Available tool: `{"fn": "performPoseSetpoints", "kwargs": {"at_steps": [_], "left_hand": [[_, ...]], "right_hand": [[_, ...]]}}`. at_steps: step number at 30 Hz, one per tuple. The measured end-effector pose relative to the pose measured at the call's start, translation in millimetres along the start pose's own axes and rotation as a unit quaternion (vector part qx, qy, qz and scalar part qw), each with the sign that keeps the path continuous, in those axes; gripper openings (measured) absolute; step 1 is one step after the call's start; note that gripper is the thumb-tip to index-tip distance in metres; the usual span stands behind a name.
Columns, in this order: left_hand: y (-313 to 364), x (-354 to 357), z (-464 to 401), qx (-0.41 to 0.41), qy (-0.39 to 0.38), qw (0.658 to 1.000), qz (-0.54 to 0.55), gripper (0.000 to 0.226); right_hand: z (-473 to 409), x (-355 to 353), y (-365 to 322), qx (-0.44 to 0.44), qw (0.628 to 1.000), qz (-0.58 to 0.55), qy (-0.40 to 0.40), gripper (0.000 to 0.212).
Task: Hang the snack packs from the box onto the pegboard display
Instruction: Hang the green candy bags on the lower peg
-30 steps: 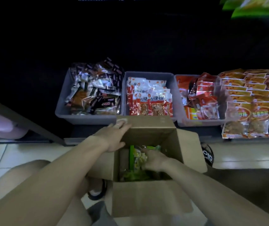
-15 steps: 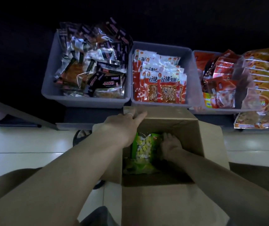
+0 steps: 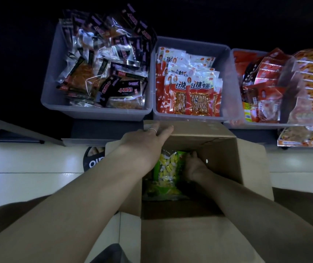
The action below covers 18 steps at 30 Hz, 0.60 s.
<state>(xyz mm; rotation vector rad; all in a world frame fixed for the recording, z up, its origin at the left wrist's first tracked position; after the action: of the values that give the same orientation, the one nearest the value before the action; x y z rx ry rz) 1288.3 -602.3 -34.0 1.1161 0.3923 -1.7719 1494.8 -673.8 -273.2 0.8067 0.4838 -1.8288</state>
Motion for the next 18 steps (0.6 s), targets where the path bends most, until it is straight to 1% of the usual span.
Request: {"fn": "performPoseSetpoints", "kwargs": {"at_steps": [2,5,7,10,11,12,14,16,18], "left_hand": [[0.0,-0.6,0.7,0.001,0.002,1.000,-0.001,0.097],[1.5,-0.3,0.6,-0.001,0.001,1.000,0.004,0.096],[1.3,-0.6,0.7,-0.001,0.004,1.000,0.004,0.095],[0.5,-1.4,0.1,0.004,0.004,1.000,-0.001,0.093],[-0.1,-1.2,0.0,0.004,0.006,1.000,0.000,0.093],[-0.7,-0.4,-0.6,0.003,0.006,1.000,-0.001,0.094],[-1.1,-0.2,-1.5,0.002,0.006,1.000,-0.004,0.095],[-1.4,-0.4,-4.5,0.005,-0.003,1.000,-0.011,0.096],[1.8,-2.1,-4.0,0.011,-0.011,1.000,-0.022,0.096]], "right_hand": [[2.5,-0.2,-0.8,-0.004,1.000,0.027,0.009,0.085],[-4.4,8.0,-1.5,-0.018,0.998,0.059,0.015,0.077],[-5.2,11.5,-3.7,-0.007,0.997,0.076,0.007,0.074],[3.9,-3.8,-12.0,-0.043,0.992,0.116,0.000,0.071],[7.9,-10.2,-17.9,-0.063,0.990,0.122,0.003,0.068],[11.1,-12.8,-23.6,-0.102,0.986,0.134,0.004,0.066],[16.3,-16.0,-37.2,-0.200,0.968,0.143,0.045,0.072],[23.5,-16.5,-52.3,-0.267,0.947,0.166,0.067,0.078],[31.6,-17.7,-71.8,-0.346,0.915,0.193,0.073,0.073]]}}
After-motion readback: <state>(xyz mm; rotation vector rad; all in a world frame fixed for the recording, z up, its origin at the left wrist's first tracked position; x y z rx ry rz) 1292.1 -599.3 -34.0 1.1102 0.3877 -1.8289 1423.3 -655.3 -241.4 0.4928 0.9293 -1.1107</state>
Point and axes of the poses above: each hand's wrist, its own z-axis away from the middle knuckle, its own x-axis out of the palm, y = z × x, the point moved 3 cm from there along -z, towards the middle knuckle, and after that the axes turned 10 degrees about y, right-handed, at the moved point
